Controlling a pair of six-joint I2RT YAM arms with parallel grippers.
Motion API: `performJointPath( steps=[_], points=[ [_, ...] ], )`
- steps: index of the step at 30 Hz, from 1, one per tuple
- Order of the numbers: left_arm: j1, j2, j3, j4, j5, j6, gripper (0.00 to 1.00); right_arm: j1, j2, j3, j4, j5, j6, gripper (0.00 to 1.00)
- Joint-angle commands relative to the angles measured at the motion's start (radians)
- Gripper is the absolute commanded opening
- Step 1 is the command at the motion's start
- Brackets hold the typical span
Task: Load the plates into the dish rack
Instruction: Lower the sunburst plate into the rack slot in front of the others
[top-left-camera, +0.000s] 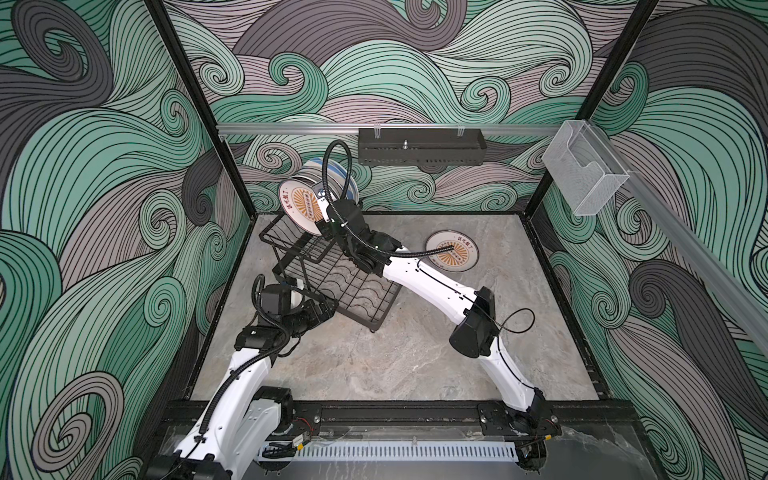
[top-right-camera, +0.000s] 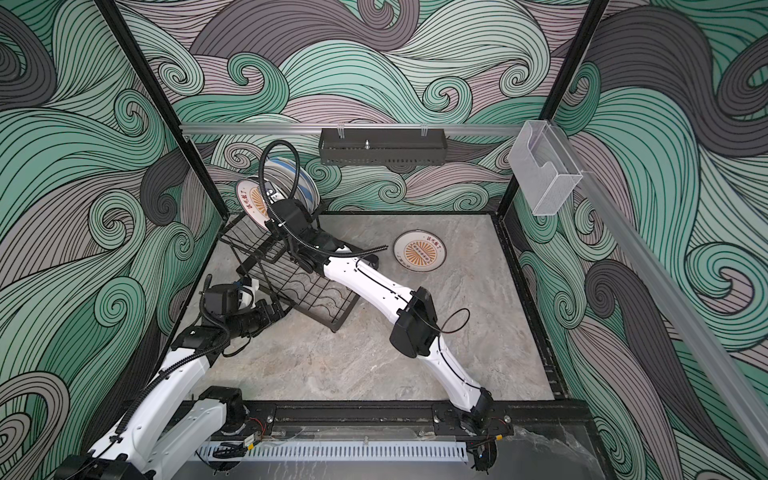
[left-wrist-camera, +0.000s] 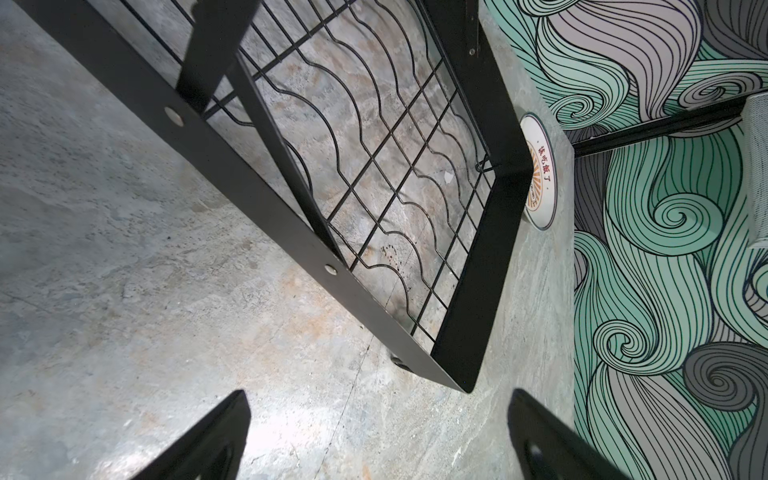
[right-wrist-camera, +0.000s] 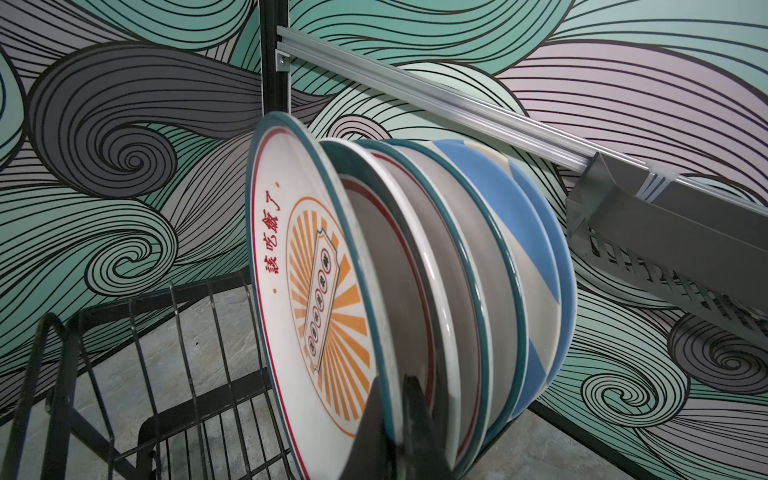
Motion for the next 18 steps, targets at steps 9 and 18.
performJointPath(
  steps=[9, 18],
  points=[
    [0.013, -0.008, 0.009, -0.016, 0.009, 0.014, 0.99, -0.017, 0.009, 0.041, 0.005, 0.035, 0.010, 0.21],
    [0.013, -0.016, 0.016, -0.027, 0.004, 0.018, 0.99, -0.016, -0.036, 0.040, -0.038, -0.011, 0.019, 0.51]
  ],
)
